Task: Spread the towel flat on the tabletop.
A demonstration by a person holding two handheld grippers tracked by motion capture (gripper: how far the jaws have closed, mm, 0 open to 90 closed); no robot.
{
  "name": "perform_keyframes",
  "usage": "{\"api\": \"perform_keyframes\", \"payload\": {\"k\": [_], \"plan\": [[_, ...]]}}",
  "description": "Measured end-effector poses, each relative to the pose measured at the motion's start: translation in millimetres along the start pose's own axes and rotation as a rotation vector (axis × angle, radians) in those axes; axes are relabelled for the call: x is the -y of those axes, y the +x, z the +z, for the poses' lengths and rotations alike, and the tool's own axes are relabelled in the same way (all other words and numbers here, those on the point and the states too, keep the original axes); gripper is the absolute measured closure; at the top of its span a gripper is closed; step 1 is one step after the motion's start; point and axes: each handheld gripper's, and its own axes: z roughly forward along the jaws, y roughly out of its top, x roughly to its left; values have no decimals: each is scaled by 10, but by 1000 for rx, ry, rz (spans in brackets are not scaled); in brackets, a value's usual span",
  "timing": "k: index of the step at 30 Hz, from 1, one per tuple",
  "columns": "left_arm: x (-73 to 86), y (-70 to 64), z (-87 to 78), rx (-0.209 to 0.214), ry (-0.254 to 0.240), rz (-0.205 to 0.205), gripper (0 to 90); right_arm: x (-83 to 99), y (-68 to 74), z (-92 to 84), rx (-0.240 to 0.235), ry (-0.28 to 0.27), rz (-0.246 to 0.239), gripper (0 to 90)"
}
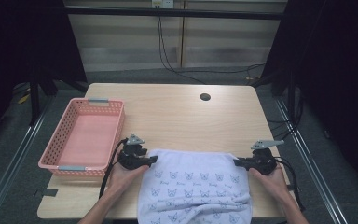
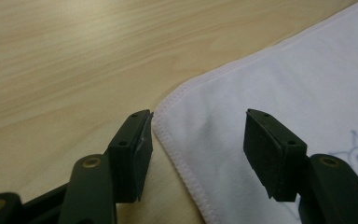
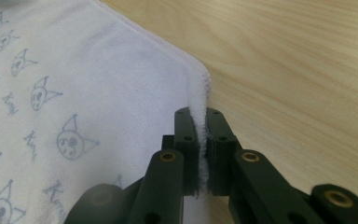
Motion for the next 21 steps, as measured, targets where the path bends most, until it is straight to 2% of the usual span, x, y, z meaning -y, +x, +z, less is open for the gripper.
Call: {"api": "perform_keyframes", "payload": {"k": [1,2,4,6,8,9,11,12,13,14,17,18,19,21], "plan": [[10,15,13,-9,12,19,417,0,0,0,-1,0,-1,858],[8,18,16,-10,11,21,417,0,-1,0,-1,-1,-2,858],[4,28,35,20,0,21,416,1,-2,-3,-7,-1,1,858],[-3,25,57,30,-9,26,438,2,-4,2,-11,-1,2,858],[-39,30,86,54,3,32,526,0,0,8,-16,3,10,858],[-68,12,115,83,24,44,640,-1,1,8,-25,-5,8,858],[-62,-30,126,114,37,61,784,-1,7,-18,-31,-16,14,858],[-60,-49,121,104,42,80,840,0,5,-36,-37,-26,14,858],[-61,-57,120,114,45,76,861,-1,1,-52,-42,-35,15,858],[-62,-56,118,144,42,63,864,-3,1,-69,-48,-42,26,859],[-71,-77,71,160,20,65,868,-20,2,-112,-62,-62,39,859],[-80,-83,31,182,-2,53,868,-36,6,-142,-67,-75,38,859],[-114,-116,-61,215,-50,46,868,-77,15,-221,-79,-115,43,860],[-156,-149,-169,220,-97,40,868,-129,18,-298,-89,-150,42,860]]}}
